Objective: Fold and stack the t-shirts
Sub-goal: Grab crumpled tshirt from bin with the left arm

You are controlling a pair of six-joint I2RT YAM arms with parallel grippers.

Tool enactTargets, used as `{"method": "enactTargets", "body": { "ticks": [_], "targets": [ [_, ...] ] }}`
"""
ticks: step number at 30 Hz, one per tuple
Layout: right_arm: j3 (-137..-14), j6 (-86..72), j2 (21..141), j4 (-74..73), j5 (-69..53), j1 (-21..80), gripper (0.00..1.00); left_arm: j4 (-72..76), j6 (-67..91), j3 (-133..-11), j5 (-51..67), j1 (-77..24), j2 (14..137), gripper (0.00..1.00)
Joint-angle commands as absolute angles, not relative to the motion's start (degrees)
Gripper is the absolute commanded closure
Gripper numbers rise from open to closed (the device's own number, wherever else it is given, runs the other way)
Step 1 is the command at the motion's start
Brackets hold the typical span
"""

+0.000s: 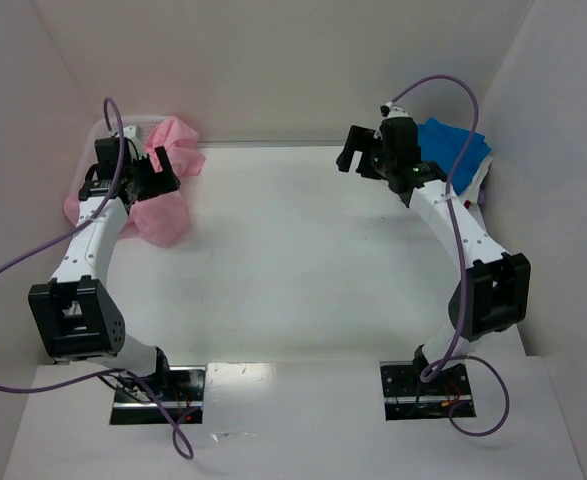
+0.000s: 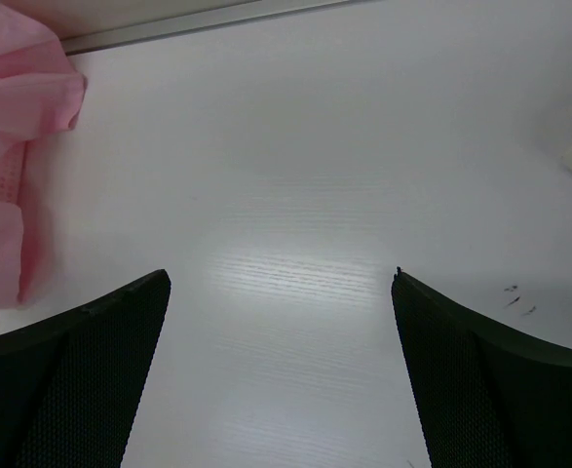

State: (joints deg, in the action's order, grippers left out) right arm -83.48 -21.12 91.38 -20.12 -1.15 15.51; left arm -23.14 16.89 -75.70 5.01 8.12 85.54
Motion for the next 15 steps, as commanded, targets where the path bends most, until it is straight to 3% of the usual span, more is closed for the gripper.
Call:
{"method": "enactTargets", "body": {
  "ticks": [1,9,15],
  "targets": [
    [-82.8,-20.6,87.9,-16.9,-2.5,16.0,0.00,-21.1,16.8,-78.1,1.7,8.4,84.3,0.00],
    [-85.2,-21.1,90.8,-16.8,-6.1,16.0,0.00,-24.8,16.1,-87.5,-11.0,9.9,92.4,0.00],
    [-84.6,-21.6,91.8,-16.2,-6.4,16.0,0.00,-25.2,15.0,-94.1,-6.6,14.5,100.2,0.00]
  ]
}}
